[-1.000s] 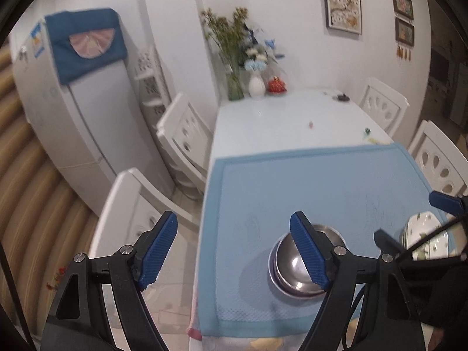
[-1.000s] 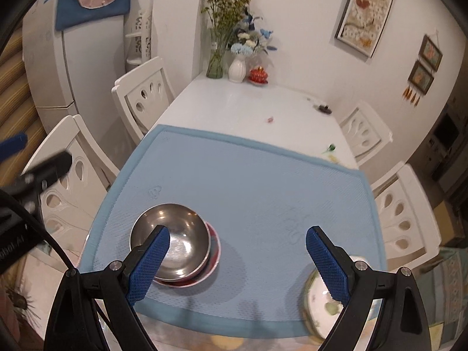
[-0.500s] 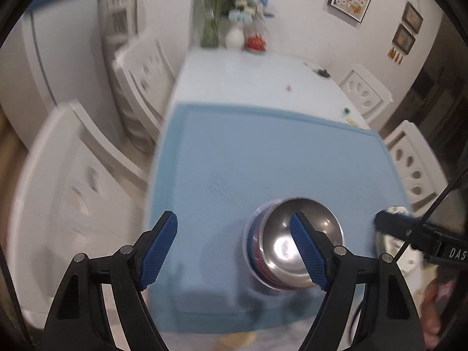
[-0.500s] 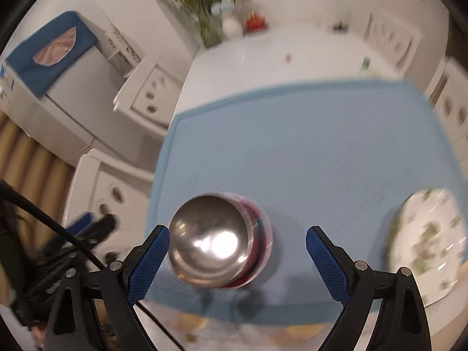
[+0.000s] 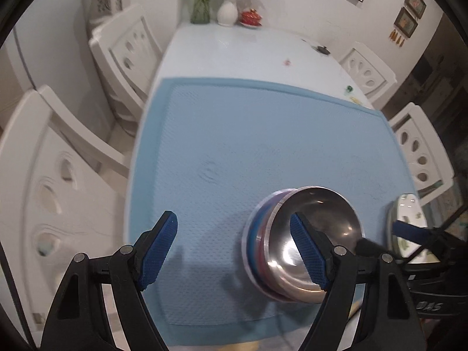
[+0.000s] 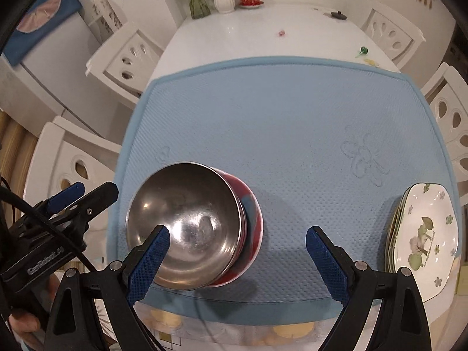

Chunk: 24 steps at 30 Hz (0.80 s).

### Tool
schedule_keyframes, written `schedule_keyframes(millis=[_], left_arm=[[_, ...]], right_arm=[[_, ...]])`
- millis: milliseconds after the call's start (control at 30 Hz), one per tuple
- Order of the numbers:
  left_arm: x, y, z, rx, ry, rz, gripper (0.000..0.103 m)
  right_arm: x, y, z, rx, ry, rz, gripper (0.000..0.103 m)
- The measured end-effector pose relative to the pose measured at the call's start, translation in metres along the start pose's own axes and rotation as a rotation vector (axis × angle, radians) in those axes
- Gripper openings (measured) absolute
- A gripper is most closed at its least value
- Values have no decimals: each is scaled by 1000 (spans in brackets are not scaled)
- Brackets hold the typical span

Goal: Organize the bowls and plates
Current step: 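Move both tools to the nested bowl stack and grasp its rim, then lift the nested bowl stack off the cloth with both tools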

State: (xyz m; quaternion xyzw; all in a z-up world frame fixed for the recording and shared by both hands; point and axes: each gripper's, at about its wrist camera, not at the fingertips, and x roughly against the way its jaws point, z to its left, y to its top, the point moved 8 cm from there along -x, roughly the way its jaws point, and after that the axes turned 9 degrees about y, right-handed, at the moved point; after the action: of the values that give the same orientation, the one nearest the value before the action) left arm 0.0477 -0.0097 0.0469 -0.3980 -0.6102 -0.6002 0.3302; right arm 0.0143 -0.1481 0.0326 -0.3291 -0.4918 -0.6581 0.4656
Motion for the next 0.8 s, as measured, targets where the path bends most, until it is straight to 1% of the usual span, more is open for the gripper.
schedule_keyframes(millis=[133,200,267,367,533,700,800], left_arm=[[-8,-5,-6,-7,-37,37,78],[-13,-7,-9,6,-81,66,78],[-18,-9,-10,14,-110,92,78],[-29,-16,-11,1,-90,115,78],[-44,-23,-7,31,-106,161,77],[-59,-31,-6,50,-112,196,76],[-68,-35,-6,45,-86,221,76]], right_arm=[[-4,5,-10,19,-42,1,93],[-5,7,-14,9,-18,11,93],[-8,8,-15,-11,28,25,93],[-20,5,-15,-42,97,57,93],[-44,-3,-18,-86,143,113,93],[-59,-8,-22,-96,136,144,93],[-67,-10,-25,-95,110,166,93]])
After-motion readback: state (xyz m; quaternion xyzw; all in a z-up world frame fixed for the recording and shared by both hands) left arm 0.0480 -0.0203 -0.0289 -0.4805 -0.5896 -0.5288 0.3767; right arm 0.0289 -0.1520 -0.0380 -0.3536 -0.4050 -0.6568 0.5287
